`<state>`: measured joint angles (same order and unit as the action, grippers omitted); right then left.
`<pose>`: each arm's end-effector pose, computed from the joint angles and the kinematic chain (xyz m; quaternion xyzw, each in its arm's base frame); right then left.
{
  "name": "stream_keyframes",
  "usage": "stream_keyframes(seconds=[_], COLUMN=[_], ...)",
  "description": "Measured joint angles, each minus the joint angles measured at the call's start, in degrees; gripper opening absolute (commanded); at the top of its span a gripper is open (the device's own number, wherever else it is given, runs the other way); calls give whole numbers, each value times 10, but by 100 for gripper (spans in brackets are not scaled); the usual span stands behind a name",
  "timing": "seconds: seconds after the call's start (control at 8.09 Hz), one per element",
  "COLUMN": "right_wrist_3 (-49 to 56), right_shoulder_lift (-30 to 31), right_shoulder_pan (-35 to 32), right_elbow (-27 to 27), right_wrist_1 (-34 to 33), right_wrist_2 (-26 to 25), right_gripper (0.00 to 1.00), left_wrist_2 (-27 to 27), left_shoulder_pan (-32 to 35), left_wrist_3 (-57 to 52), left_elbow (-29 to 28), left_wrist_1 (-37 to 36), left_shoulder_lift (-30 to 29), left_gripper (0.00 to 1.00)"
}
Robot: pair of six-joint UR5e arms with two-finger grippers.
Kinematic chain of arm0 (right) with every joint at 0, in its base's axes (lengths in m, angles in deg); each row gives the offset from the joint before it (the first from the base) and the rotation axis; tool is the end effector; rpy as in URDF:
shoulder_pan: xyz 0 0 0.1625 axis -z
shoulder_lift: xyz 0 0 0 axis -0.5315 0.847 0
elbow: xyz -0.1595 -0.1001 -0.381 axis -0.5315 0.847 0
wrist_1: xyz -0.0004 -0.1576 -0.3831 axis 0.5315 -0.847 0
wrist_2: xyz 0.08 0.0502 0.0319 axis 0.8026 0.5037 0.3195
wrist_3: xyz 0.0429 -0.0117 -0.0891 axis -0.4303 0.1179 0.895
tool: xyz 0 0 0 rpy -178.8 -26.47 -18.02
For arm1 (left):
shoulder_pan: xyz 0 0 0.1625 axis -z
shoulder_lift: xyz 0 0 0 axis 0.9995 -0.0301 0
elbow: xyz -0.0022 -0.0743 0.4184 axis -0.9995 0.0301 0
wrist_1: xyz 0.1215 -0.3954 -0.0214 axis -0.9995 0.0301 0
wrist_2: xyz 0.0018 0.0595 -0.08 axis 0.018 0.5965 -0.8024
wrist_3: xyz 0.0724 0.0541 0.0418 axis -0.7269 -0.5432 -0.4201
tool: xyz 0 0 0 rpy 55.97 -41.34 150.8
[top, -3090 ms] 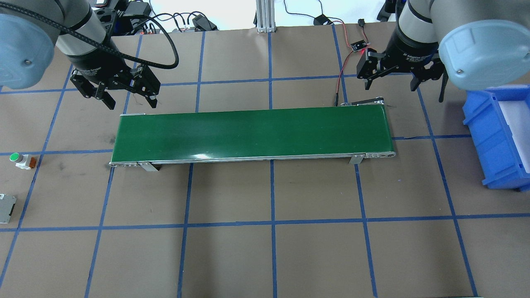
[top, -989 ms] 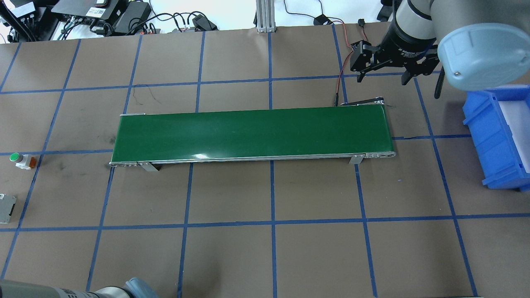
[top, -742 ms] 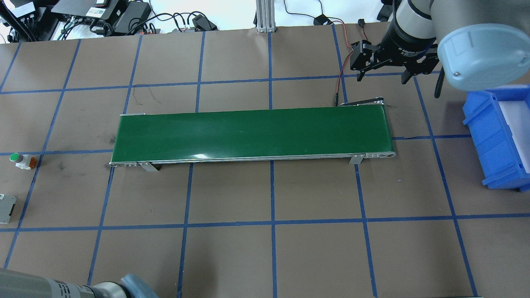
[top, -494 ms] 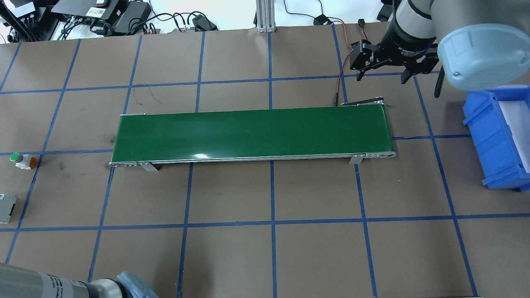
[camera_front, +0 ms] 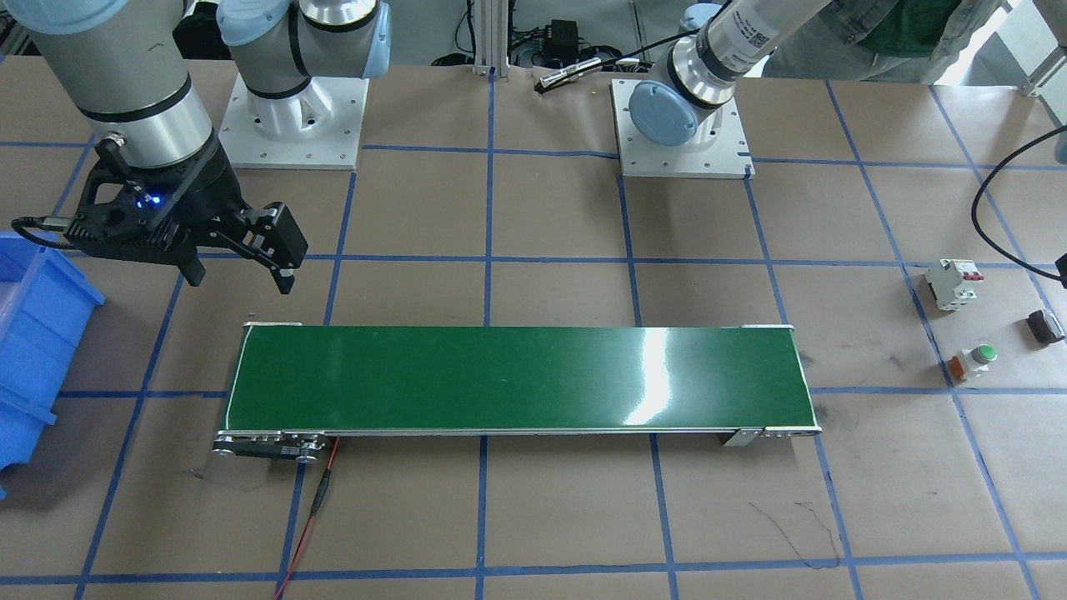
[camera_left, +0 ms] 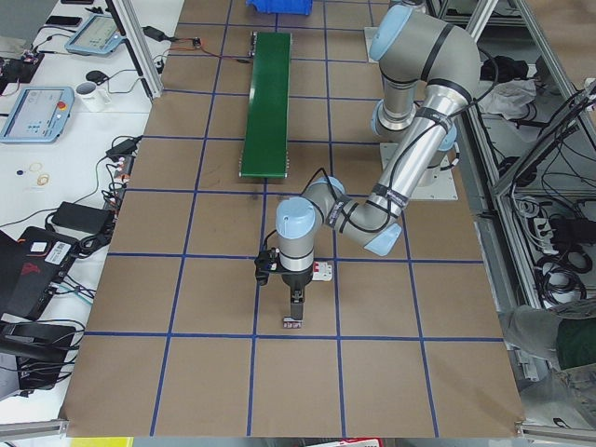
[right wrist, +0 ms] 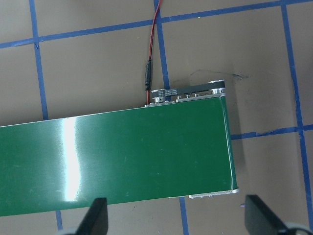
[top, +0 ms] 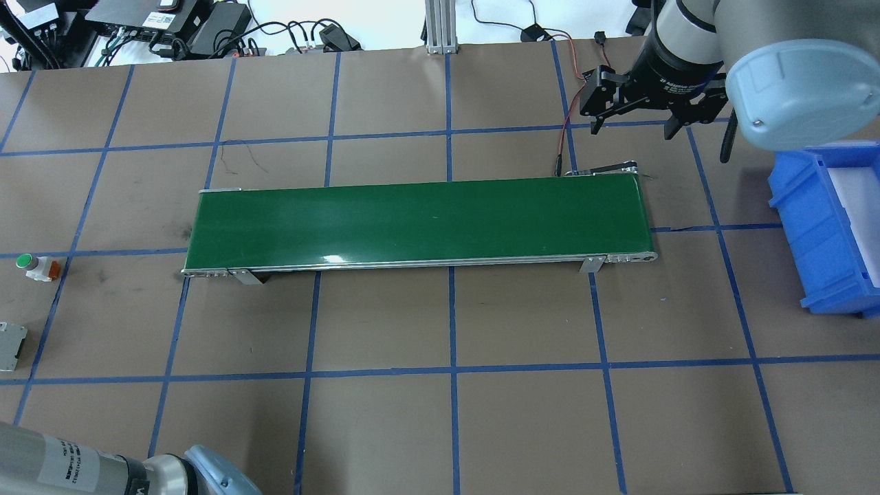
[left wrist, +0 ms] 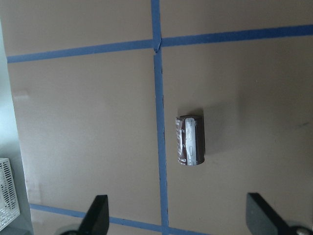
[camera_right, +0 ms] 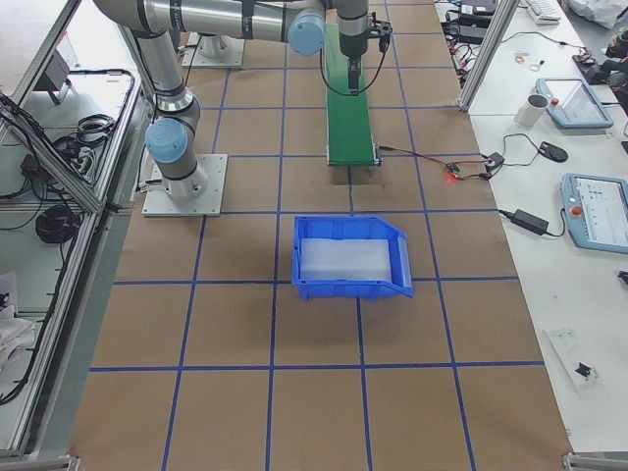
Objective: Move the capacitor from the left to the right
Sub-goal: 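Lower the left gripper over the brown capacitor on the table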
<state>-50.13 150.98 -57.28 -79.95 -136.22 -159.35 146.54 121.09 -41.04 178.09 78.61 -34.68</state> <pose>0.1303 -0.5248 0.4585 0.0635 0.9951 -0.0743 0.0168 0.4763 -0.4416 0.2872 0.0098 0.9859 0.0180 0.1658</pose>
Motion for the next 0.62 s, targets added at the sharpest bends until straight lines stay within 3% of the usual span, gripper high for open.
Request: stream_keyframes(seconds=[0.62], right_wrist_3=[1], right_shoulder_lift=[0], right_shoulder_pan=[0], right_elbow=[0], right_wrist_1=[1], right_wrist_2=[0], right_gripper=[100], left_wrist_2=[-54], left_shoulder_pan=[-11], left_wrist_3=[1], left_elbow=[1], left_wrist_1=[-44], left_shoulder_lift=[-55], left_gripper=[100])
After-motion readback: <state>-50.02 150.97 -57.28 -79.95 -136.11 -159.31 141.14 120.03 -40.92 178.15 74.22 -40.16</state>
